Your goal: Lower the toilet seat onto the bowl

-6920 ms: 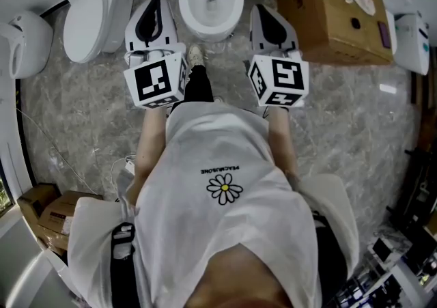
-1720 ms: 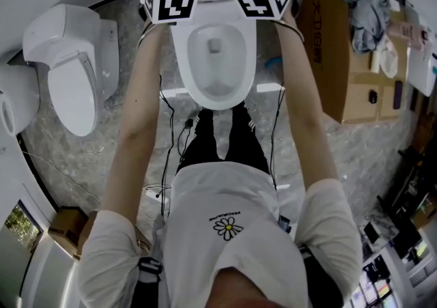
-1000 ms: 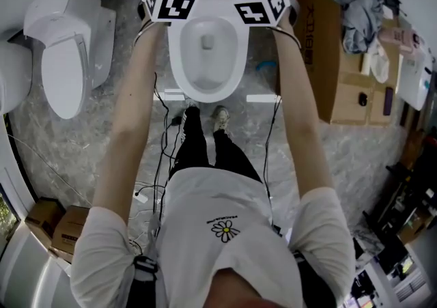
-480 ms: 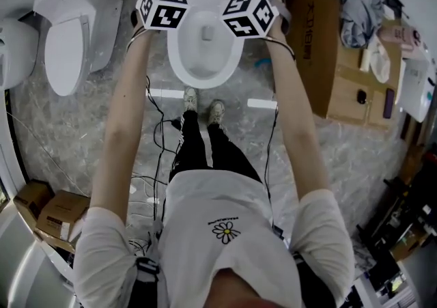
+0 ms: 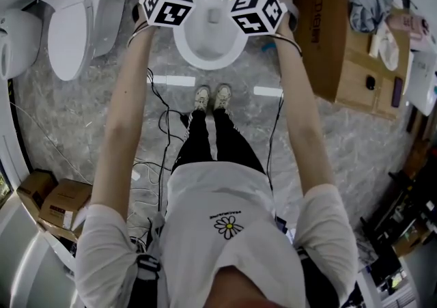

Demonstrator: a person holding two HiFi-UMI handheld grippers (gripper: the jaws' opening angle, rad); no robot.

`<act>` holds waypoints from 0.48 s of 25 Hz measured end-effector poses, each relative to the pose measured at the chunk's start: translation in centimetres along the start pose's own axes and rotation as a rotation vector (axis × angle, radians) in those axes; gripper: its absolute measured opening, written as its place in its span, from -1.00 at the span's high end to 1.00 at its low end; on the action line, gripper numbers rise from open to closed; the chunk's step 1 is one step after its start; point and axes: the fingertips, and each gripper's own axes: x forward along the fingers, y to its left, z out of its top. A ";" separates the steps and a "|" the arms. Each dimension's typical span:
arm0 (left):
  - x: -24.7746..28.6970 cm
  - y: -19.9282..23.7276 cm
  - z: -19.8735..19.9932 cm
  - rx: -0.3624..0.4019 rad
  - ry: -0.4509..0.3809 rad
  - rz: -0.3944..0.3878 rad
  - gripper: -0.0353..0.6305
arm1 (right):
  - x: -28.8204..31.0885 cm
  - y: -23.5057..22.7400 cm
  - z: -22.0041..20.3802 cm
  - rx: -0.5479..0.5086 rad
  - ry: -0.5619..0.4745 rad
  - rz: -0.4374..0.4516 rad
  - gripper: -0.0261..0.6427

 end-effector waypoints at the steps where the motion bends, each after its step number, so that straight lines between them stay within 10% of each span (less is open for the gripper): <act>1: -0.3 -0.3 -0.3 0.008 0.002 -0.007 0.48 | -0.3 0.4 -0.3 0.007 0.005 0.000 0.65; 12: -2.5 -3.0 -2.7 0.066 0.024 -0.054 0.45 | -2.6 3.2 -2.3 0.063 0.041 -0.006 0.61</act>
